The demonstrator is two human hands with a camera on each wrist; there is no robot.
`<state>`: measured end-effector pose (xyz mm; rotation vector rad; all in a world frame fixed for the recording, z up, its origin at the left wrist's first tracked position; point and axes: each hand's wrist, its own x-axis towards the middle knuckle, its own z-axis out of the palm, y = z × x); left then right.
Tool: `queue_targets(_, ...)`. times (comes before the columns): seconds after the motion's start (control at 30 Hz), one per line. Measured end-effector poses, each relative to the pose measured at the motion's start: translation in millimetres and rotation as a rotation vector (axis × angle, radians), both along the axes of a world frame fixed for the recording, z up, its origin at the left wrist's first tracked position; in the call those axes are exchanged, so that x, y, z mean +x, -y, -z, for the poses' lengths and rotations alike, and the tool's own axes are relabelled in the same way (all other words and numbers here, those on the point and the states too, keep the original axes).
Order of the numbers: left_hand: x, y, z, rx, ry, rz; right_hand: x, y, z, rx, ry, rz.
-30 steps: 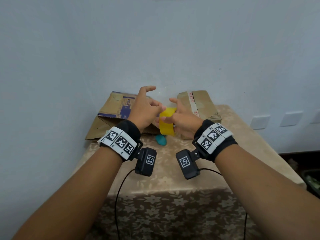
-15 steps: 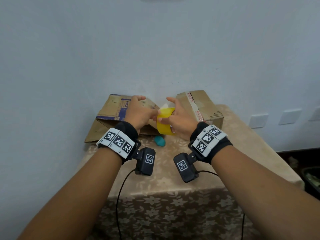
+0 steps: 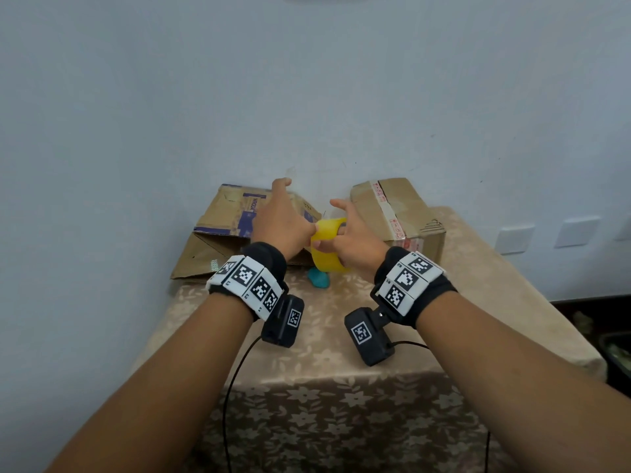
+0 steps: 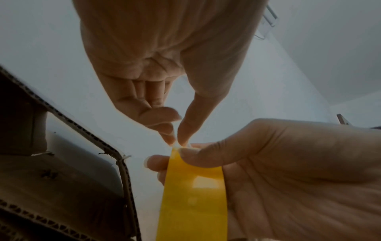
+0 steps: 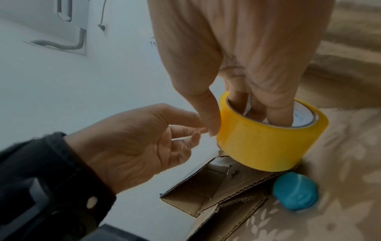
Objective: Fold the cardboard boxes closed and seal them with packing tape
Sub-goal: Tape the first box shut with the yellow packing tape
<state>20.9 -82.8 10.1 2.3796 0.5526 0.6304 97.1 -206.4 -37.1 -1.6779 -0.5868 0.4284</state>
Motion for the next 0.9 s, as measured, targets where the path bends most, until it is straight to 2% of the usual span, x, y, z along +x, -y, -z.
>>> queue_targets(0.2, 1, 3, -3, 0.143, -0.061, -0.022, -8, -6, 1, 0.013, -0.167, 0.020)
queue_targets(0.37, 3, -2, -10, 0.006, 0.013, -0.032, 21, -16, 22, 0.032, -0.301, 0.044)
queue_targets(0.57, 10, -1, -21, -0.018, 0.218, -0.030, -7, 5, -16, -0.041, -0.315, 0.070)
queue_targets(0.73, 13, 6, -25, -0.020, 0.215, 0.029, -8, 19, -30, -0.101, -0.370, 0.035)
queue_targets(0.9, 16, 15, -29, -0.015, 0.222, 0.050, -12, 37, -52, -0.149, -0.301, 0.035)
